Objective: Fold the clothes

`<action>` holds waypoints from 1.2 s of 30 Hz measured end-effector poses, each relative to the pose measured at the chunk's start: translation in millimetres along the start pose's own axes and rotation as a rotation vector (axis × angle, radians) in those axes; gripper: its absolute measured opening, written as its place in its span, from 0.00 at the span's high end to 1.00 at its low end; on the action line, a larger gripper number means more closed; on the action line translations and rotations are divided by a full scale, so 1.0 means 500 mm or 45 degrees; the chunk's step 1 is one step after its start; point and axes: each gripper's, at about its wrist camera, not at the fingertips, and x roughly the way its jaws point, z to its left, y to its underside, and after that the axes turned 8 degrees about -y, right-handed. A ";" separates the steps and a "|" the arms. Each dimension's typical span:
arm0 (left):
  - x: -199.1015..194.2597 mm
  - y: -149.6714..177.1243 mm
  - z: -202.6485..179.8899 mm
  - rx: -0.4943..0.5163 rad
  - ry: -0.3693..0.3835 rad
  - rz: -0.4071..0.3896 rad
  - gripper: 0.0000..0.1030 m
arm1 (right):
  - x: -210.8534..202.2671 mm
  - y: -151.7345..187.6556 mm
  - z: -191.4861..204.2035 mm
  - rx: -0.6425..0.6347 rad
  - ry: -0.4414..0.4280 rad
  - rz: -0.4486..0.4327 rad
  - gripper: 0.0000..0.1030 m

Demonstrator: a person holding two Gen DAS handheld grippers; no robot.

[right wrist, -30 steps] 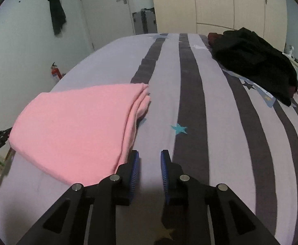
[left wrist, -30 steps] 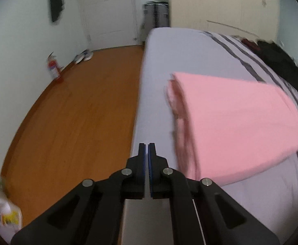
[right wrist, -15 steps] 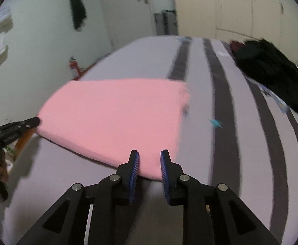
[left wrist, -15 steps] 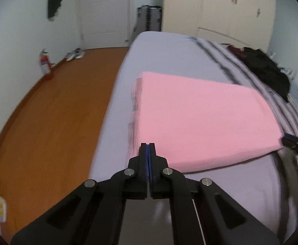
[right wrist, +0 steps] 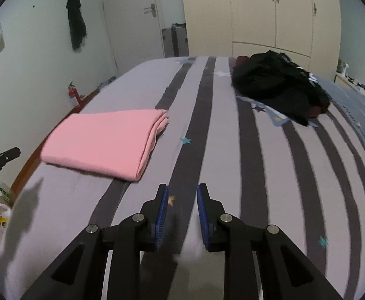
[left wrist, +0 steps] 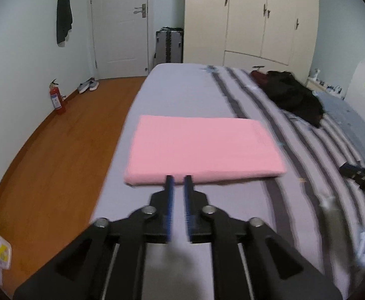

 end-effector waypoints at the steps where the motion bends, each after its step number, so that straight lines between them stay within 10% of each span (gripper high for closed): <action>1: -0.025 0.006 -0.020 -0.021 -0.004 -0.008 0.61 | -0.018 0.006 0.003 -0.006 -0.007 0.004 0.75; 3: -0.078 0.022 -0.062 -0.046 -0.018 -0.020 0.37 | -0.060 0.022 0.008 -0.023 -0.021 0.005 0.61; 15: -0.383 0.163 -0.319 -0.120 -0.192 -0.053 0.19 | -0.327 0.136 -0.023 -0.121 -0.098 -0.044 0.08; 21: -0.531 0.211 -0.438 -0.229 -0.274 -0.092 0.01 | -0.457 0.179 -0.070 -0.195 -0.144 -0.012 0.07; 29: -0.617 0.303 -0.512 -0.375 -0.378 0.032 0.01 | -0.592 0.245 -0.110 -0.241 -0.172 -0.075 0.05; 36: -0.627 0.384 -0.525 -0.307 -0.350 -0.058 0.01 | -0.604 0.330 -0.125 -0.242 -0.225 -0.121 0.05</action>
